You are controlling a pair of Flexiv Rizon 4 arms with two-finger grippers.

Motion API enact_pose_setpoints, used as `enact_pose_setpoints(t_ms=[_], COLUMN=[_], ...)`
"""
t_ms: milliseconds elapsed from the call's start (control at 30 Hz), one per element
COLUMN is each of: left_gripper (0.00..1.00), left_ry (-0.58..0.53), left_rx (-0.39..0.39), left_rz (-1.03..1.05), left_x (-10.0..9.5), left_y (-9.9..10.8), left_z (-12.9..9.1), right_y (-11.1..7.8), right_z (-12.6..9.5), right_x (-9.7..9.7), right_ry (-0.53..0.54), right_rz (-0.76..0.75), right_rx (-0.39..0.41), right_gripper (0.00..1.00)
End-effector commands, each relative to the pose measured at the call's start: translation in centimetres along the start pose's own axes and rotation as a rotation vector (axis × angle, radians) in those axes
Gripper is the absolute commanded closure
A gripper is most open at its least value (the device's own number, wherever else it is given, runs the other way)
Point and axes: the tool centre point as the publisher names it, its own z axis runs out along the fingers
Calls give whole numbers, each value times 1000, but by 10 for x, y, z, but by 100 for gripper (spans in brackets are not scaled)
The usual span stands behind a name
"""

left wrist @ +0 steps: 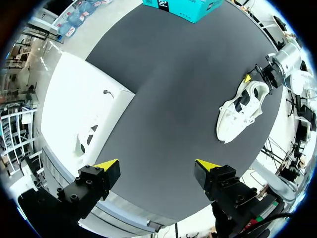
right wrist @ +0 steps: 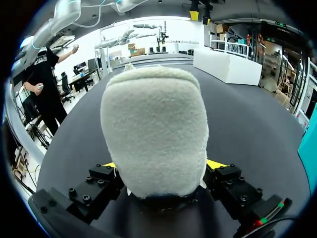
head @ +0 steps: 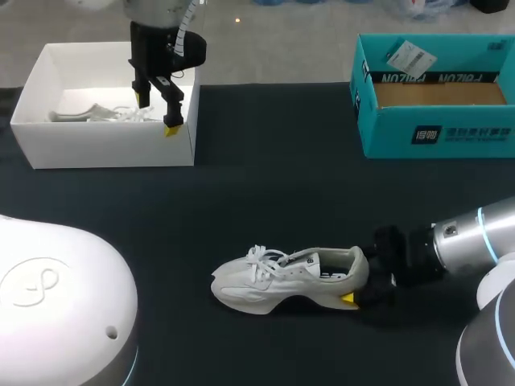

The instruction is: Take the shoe out of the shoebox, open the shoe tongue, remove and reinsert the insole, then place the shoe into the shoebox

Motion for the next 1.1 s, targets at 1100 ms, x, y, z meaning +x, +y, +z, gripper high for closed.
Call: enact_pose_setpoints(t_ms=[1100], left_gripper=[0], left_ry=[128], left_rx=[208], left_rz=[-363], left_x=[184], left_y=[-47], left_z=[57], right_y=[1], right_z=[-1], right_x=[1], right_ry=[0], right_rz=[0], right_rx=[2], right_gripper=[100])
